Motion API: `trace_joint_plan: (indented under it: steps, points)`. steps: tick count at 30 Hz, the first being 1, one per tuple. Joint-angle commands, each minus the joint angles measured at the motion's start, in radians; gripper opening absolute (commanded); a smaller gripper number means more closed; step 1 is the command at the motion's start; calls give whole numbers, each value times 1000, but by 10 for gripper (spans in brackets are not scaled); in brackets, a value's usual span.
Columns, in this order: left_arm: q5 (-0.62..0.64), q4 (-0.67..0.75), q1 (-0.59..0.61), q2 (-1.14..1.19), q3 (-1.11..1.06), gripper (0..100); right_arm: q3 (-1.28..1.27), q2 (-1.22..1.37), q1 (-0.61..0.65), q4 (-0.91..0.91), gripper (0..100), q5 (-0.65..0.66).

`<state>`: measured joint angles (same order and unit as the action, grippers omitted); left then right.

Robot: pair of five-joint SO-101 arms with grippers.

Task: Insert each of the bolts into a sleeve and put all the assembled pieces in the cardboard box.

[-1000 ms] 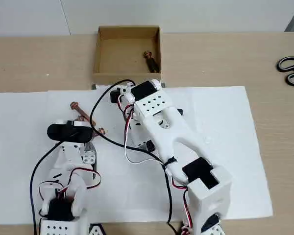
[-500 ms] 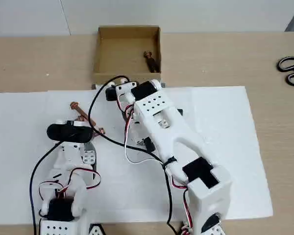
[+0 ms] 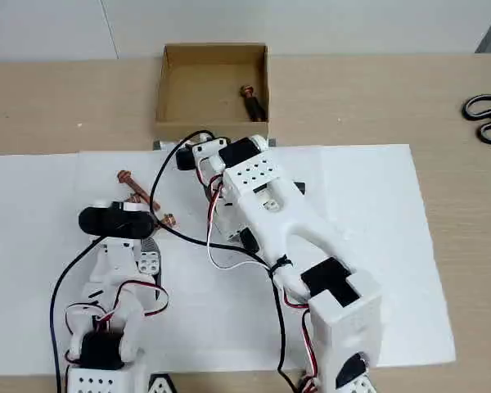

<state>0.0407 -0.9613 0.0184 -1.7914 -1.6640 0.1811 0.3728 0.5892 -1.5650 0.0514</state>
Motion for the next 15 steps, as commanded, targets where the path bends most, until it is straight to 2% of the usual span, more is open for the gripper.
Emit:
trace_joint_plan:
  steps: [1,6,15]
  points:
    - [0,18,3,-8,5,6,3,-4,-38,2,170,12]
    - [0,18,3,-8,5,6,3,-2,-73,10,132,12]
    - [0,18,3,-8,5,6,3,-2,-56,24,132,6]
